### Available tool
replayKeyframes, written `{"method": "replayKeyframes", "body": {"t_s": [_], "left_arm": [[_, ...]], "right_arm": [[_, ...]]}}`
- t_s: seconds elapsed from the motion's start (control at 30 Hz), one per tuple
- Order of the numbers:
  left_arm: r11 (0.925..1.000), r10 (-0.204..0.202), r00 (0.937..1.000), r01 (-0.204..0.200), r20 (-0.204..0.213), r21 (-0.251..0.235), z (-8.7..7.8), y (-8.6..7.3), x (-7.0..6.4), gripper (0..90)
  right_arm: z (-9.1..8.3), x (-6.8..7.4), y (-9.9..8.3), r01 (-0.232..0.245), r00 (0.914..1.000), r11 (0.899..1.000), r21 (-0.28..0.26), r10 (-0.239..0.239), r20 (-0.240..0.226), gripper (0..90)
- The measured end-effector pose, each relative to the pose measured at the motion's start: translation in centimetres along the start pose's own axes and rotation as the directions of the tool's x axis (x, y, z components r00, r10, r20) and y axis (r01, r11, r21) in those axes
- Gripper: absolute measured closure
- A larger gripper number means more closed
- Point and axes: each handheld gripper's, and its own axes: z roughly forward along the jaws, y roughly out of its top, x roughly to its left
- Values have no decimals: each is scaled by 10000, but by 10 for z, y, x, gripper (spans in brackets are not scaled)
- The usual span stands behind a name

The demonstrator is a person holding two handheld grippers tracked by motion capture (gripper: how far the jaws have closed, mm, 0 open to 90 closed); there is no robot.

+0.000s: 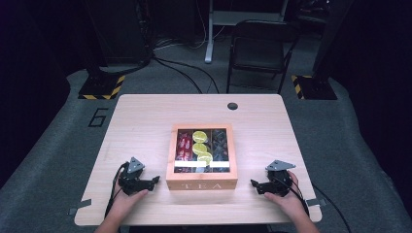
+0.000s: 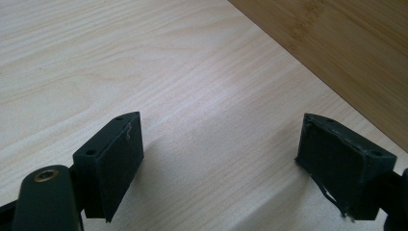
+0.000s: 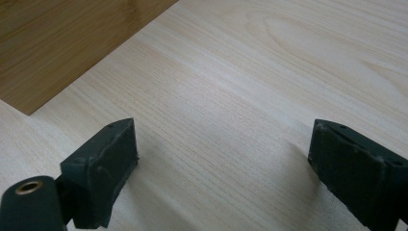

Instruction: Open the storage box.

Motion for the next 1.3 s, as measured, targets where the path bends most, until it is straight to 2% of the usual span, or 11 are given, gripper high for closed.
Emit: {"method": "replayKeyframes", "body": {"t_s": [0.07, 0.1, 0.17, 0.47, 0.67, 0.77, 0.93, 1.07, 1.13, 1.23, 1.3], "left_arm": [[10000, 48, 10000, -49, -67, -86, 1, 0, 0, 161], [10000, 35, 10000, -36, -56, -92, 1, 0, 0, 161], [9999, 50, 10000, -51, -77, -97, 1, 0, 0, 161], [9998, -143, 9998, 141, -147, -142, 2, 0, -2, 163], [9997, -205, 9995, 202, -223, -137, 2, 0, -3, 166], [9997, -199, 9993, 194, -325, -146, 2, 1, -3, 168], [9999, -139, 9998, 138, -170, -57, 1, 1, -1, 181], [9994, -268, 9995, 265, -165, -203, 0, 2, -1, 277], [9993, -337, 9994, 334, -127, -176, 0, 2, -1, 279], [9994, -342, 9994, 341, 89, 111, -2, 5, 0, 310], [9990, -329, 9993, 323, 173, 300, -4, 7, 0, 334]], "right_arm": [[0, 0, 0, 0, 10000, 10000, 40, 1, -46, 92], [0, 2, -1, -215, 9998, 9998, 8, 215, 8, 92], [0, 0, 0, -22, 10000, 10000, -43, 22, 18, 92], [-1, 1, -1, -80, 10000, 10000, -36, 80, -26, 99], [-4, 0, -2, 26, 9999, 9999, -119, -28, -131, 170], [-6, 0, -1, 9, 9999, 10000, 57, -8, -125, 190], [-7, 1, -2, -68, 10000, 10000, 49, 68, -71, 210], [-8, 2, -1, -110, 9999, 9998, 140, 110, -24, 223], [-8, 3, -1, -145, 9999, 9998, 99, 145, 36, 240], [-9, 4, -1, -198, 9998, 9997, 174, 197, 61, 291], [-12, 4, 1, 5, 10000, 9995, 326, -4, -41, 346]]}}
